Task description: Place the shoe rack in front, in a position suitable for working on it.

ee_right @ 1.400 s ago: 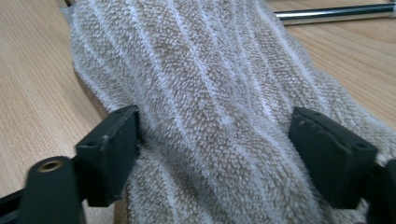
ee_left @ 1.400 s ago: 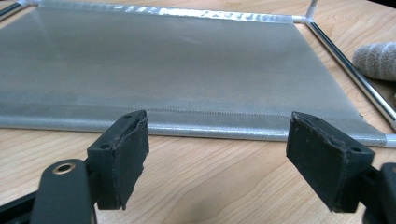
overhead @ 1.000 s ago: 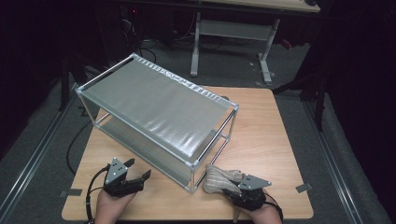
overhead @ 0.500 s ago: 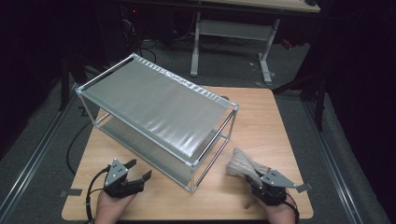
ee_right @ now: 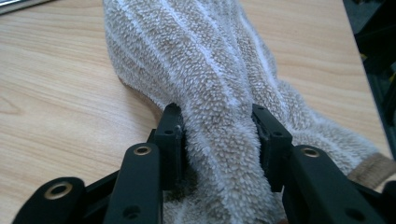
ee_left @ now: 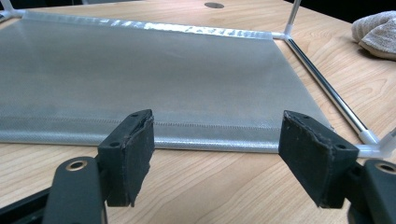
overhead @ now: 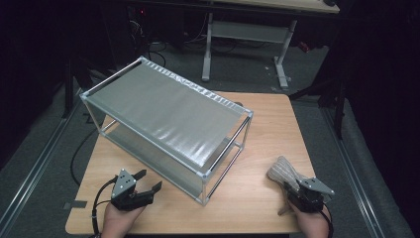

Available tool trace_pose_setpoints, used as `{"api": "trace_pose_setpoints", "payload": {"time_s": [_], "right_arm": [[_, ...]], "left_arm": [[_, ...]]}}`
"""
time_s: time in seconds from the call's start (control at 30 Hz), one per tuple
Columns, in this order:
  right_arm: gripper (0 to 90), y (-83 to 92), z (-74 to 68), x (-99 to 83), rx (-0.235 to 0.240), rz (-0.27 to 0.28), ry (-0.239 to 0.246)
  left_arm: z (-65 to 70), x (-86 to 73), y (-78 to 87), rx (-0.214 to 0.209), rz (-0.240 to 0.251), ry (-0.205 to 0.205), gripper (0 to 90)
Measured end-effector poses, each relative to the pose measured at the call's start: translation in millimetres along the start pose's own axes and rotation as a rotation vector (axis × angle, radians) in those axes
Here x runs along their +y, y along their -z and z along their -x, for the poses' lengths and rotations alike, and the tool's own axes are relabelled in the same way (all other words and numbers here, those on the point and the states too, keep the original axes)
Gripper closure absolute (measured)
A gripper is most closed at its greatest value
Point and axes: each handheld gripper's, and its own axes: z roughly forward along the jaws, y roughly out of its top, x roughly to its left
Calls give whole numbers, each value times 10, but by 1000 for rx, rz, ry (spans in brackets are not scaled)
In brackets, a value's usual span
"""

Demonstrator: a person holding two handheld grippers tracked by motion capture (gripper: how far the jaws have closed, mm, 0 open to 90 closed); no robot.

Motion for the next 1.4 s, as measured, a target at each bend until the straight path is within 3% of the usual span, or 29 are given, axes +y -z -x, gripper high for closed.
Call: {"api": "trace_pose_setpoints", "payload": {"time_s": [0.17, 0.2, 0.23, 0.27, 0.33, 0.43, 0.5, 0.6, 0.67, 0.8, 0.93, 1.1, 1.33, 1.4], "right_arm": [[591, -11, 6, -1, 2, -5, -19], [517, -11, 10, -1, 4, -6, -29], [517, -11, 10, -1, 4, -6, -29], [398, -5, 13, 8, 19, -3, -50], [290, 9, -6, 31, -2, 1, -68], [266, 62, -45, 77, -29, 42, -79], [262, 163, -108, 137, -55, 109, -60], [254, 275, -199, 193, -54, 185, -48], [254, 316, -309, 215, -36, 222, -18], [252, 312, -460, 241, 9, 232, 23], [249, 268, -679, 269, 113, 210, 56], [277, 231, -787, 289, 178, 196, 79], [264, 230, -813, 287, 206, 202, 70], [279, 215, -805, 282, 221, 195, 63]], "left_arm": [[5, -3, -4, -4, 4, 4, 275], [13, 0, 0, -9, 3, 5, 275], [13, 0, 0, -9, 3, 5, 276], [31, 6, 0, -25, 11, 9, 283], [59, 13, 0, -45, 17, 9, 297], [87, 18, -14, -55, 10, 6, 300], [125, 25, -31, -75, 12, 8, 300], [218, 42, -45, -104, 20, -13, 304], [315, 51, -63, -134, 23, -33, 311], [407, 36, -123, -160, 0, -49, 314], [564, 16, -214, -210, -26, -75, 320], [681, -4, -275, -242, -43, -94, 302], [743, 19, -314, -274, -44, -102, 330], [750, 35, -323, -296, -36, -83, 337]]}}
